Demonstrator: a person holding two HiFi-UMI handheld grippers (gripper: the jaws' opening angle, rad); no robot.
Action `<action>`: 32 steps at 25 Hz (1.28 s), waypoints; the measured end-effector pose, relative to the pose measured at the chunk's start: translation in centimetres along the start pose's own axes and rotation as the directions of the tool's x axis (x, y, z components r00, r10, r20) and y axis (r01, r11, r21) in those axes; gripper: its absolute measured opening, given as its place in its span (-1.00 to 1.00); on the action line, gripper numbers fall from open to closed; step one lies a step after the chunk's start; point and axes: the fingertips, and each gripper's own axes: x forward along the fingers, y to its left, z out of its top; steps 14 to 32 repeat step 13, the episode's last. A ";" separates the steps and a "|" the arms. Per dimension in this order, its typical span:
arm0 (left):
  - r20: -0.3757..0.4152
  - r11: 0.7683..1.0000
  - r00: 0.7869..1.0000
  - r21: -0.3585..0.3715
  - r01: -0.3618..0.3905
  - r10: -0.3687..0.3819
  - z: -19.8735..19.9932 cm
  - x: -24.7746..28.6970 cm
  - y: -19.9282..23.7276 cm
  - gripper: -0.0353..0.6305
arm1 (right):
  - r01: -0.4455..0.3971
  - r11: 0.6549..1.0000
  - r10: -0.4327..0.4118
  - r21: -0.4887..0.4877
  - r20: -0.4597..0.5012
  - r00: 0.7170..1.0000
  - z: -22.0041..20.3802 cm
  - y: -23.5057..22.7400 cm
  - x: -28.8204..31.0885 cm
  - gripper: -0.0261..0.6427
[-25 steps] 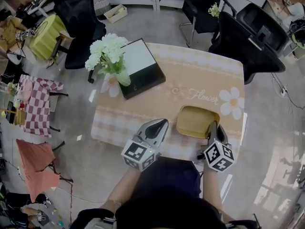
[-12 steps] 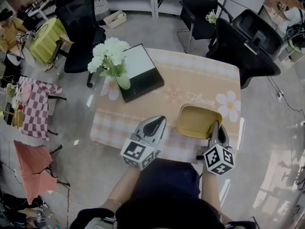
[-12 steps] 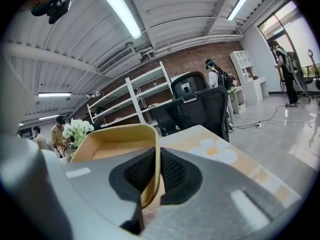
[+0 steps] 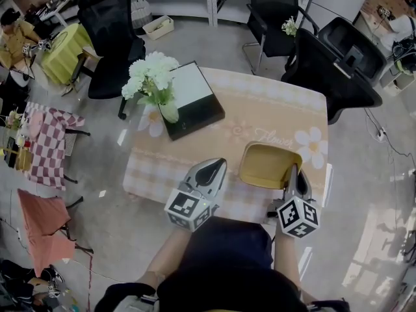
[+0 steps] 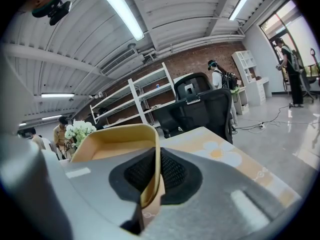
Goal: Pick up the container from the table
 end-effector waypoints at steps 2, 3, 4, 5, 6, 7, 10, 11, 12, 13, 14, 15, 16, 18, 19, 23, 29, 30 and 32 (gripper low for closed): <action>-0.003 1.000 1.000 0.000 -0.001 0.001 -0.1 0.1 0.1 -0.86 | -0.003 1.000 0.003 -0.007 -0.003 1.000 0.0 0.1 0.2 -0.89; -0.005 1.000 1.000 0.000 -0.002 0.002 -0.1 0.1 0.1 -0.86 | -0.004 1.000 0.004 -0.008 -0.006 1.000 -0.1 0.1 0.3 -0.89; -0.007 1.000 1.000 -0.001 -0.002 0.002 -0.3 0.1 0.1 -0.86 | -0.005 1.000 0.004 -0.008 -0.009 1.000 -0.1 0.1 0.4 -0.89; -0.009 1.000 1.000 -0.001 -0.002 0.002 -0.4 0.2 0.1 -0.86 | -0.005 1.000 0.005 -0.008 -0.012 1.000 -0.2 0.1 0.4 -0.89; -0.010 1.000 1.000 0.000 -0.001 0.001 -0.5 0.2 0.1 -0.86 | -0.005 1.000 0.005 -0.008 -0.015 1.000 -0.3 0.1 0.5 -0.89; -0.012 1.000 1.000 0.000 0.000 0.000 -0.6 0.3 0.1 -0.86 | -0.005 1.000 0.005 -0.009 -0.018 1.000 -0.3 0.1 0.6 -0.89; -0.015 1.000 1.000 -0.001 0.000 0.000 -0.4 0.4 0.1 -0.86 | -0.008 1.000 0.007 -0.010 -0.023 1.000 -0.4 0.1 0.8 -0.88; -0.016 1.000 1.000 -0.002 0.000 0.000 -0.2 0.4 0.1 -0.86 | -0.008 1.000 0.008 -0.011 -0.025 1.000 -0.4 0.2 0.8 -0.89; -0.017 1.000 1.000 -0.003 0.000 0.000 -0.1 0.5 0.1 -0.86 | -0.009 1.000 0.009 -0.011 -0.026 1.000 -0.5 0.2 0.9 -0.89; -0.018 1.000 1.000 -0.004 0.000 0.000 -0.1 0.5 0.1 -0.86 | -0.010 1.000 0.009 -0.012 -0.027 1.000 -0.5 0.2 0.9 -0.89; -0.018 1.000 1.000 -0.004 0.000 0.000 -0.1 0.5 0.1 -0.86 | -0.010 1.000 0.009 -0.012 -0.027 1.000 -0.5 0.2 0.9 -0.89; -0.018 1.000 1.000 -0.004 0.000 0.000 -0.1 0.5 0.1 -0.86 | -0.010 1.000 0.009 -0.012 -0.027 1.000 -0.5 0.2 0.9 -0.89; -0.018 1.000 1.000 -0.004 0.000 0.000 -0.1 0.5 0.1 -0.86 | -0.010 1.000 0.009 -0.012 -0.027 1.000 -0.5 0.2 0.9 -0.89; -0.018 1.000 1.000 -0.004 0.000 0.000 -0.1 0.5 0.1 -0.86 | -0.010 1.000 0.009 -0.012 -0.027 1.000 -0.5 0.2 0.9 -0.89; -0.018 1.000 1.000 -0.004 0.000 0.000 -0.1 0.5 0.1 -0.86 | -0.010 1.000 0.009 -0.012 -0.027 1.000 -0.5 0.2 0.9 -0.89; -0.018 1.000 1.000 -0.004 0.000 0.000 -0.1 0.5 0.1 -0.86 | -0.010 1.000 0.009 -0.012 -0.027 1.000 -0.5 0.2 0.9 -0.89; -0.018 1.000 1.000 -0.004 0.000 0.000 -0.1 0.5 0.1 -0.86 | -0.010 1.000 0.009 -0.012 -0.027 1.000 -0.5 0.2 0.9 -0.89; -0.018 1.000 1.000 -0.004 0.000 0.000 -0.1 0.5 0.1 -0.86 | -0.010 1.000 0.009 -0.012 -0.027 1.000 -0.5 0.2 0.9 -0.89; -0.018 1.000 1.000 -0.004 0.000 0.000 -0.1 0.5 0.1 -0.86 | -0.010 1.000 0.009 -0.012 -0.027 1.000 -0.5 0.2 0.9 -0.89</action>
